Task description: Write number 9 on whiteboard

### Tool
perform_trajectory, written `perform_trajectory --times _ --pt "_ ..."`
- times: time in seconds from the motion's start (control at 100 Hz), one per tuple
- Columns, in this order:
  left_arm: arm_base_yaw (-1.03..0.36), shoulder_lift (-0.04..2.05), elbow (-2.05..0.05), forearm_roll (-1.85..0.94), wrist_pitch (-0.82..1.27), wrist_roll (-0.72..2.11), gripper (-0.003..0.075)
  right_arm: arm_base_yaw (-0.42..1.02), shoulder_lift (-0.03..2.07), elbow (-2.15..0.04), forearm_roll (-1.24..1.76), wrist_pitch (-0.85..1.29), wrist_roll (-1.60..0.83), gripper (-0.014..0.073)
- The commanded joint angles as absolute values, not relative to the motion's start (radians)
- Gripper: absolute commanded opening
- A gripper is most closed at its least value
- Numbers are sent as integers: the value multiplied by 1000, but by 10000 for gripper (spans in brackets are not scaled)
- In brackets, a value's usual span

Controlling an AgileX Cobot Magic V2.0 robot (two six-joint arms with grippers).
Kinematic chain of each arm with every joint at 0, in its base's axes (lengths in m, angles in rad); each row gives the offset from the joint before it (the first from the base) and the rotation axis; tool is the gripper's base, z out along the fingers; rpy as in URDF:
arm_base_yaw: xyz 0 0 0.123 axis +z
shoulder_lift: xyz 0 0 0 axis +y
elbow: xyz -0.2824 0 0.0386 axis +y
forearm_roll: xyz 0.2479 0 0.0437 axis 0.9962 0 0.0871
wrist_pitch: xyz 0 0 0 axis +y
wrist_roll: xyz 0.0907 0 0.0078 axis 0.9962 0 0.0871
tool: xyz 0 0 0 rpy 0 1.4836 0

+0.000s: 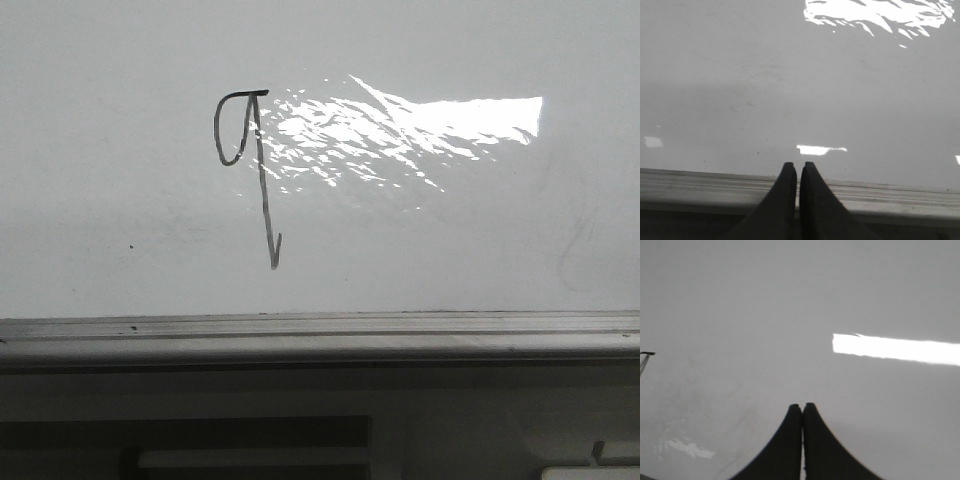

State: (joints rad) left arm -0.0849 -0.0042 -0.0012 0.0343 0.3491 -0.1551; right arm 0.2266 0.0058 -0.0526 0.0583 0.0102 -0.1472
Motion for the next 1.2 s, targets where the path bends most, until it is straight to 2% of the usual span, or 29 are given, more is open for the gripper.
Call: perform_trajectory --times 0.0,0.08,0.28,0.59,1.19 --pt "-80 -33 18 31 322 -156 -20 165 -20 -19 49 -106 -95 -65" --pt "-80 -31 18 31 322 -156 -20 120 -26 44 49 -170 -52 -65" --pt "-80 -31 18 31 322 -156 -20 19 -26 40 45 44 -50 -65" --pt "-80 -31 18 31 322 -156 -20 12 -26 40 40 318 -50 -65" --pt "-80 -31 18 31 322 -156 -20 12 -26 40 40 314 -50 -65"
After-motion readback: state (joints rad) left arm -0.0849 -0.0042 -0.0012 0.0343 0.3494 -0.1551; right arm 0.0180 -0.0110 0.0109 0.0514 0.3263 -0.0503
